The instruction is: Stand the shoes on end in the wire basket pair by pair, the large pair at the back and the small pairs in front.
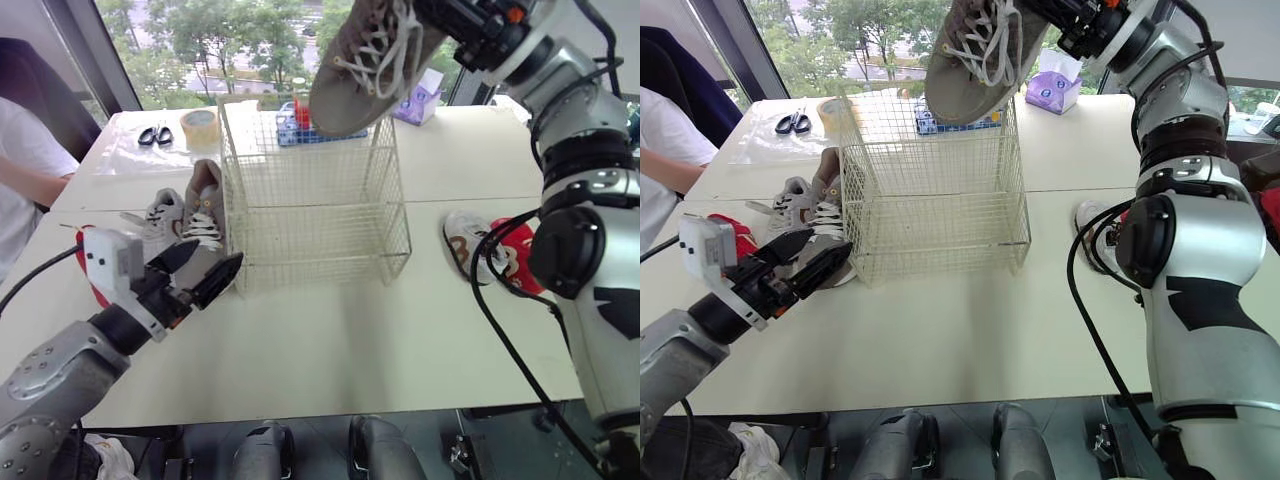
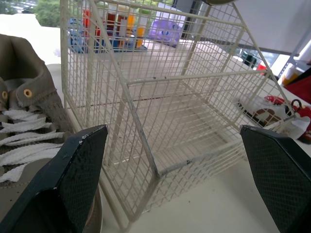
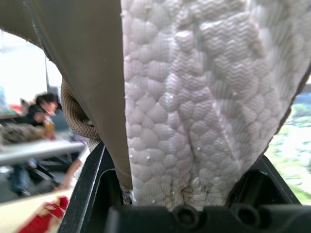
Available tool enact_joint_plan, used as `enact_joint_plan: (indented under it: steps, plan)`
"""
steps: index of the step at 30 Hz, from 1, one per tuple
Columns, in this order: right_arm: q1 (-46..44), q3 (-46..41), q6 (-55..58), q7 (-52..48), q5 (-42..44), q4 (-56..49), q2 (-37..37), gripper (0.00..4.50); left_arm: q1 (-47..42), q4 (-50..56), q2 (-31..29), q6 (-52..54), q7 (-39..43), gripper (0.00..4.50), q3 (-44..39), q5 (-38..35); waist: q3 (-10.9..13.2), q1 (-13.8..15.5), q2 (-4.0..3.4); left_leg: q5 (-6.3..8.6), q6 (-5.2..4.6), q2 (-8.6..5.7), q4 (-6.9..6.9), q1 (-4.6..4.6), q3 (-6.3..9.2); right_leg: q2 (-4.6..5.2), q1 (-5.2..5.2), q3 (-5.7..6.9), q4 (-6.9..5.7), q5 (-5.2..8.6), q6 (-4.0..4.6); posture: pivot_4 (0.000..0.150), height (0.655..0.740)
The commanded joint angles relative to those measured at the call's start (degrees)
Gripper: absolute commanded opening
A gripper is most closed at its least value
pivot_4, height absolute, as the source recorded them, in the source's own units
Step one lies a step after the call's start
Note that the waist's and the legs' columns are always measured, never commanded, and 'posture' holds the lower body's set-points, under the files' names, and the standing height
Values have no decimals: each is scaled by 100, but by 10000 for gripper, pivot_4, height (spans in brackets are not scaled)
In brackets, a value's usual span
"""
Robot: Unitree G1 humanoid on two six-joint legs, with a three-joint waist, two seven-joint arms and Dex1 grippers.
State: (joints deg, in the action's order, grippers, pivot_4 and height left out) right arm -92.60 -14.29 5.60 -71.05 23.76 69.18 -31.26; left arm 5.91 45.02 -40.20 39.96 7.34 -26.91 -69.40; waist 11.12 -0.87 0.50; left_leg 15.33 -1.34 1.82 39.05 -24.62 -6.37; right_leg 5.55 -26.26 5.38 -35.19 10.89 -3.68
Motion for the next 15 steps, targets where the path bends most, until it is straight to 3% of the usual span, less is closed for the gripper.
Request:
enact_joint_plan:
  steps: [1,5,10,15]
  plan:
    - [-262,82,-650,33,-328,-80,-28,19389,-50,-11,-105,-163,97,44552,-220,-12,0,-4,0,4,-6,0,0,0,0,0,0,0,0,0,0,1500,7400]
    - [-89,563,-1385,-326,-987,0,64,19389,-48,-30,-121,-183,115,44552,-213,-2,0,-15,0,-7,12,0,0,0,-1,-2,-2,0,-1,0,-1,1500,7400]
    - [23,899,-928,-1274,-1366,324,240,19389,-115,-67,-118,-155,129,44552,-82,72,-1,13,2,-11,19,1,1,2,-1,-3,4,1,-4,0,-2,1500,7400]
    - [15,838,-866,-697,-1631,590,394,19389,-279,-138,-50,-150,5,44552,-10,87,-2,-1,3,-12,19,0,3,4,0,-2,9,1,-2,0,-1,1500,7400]
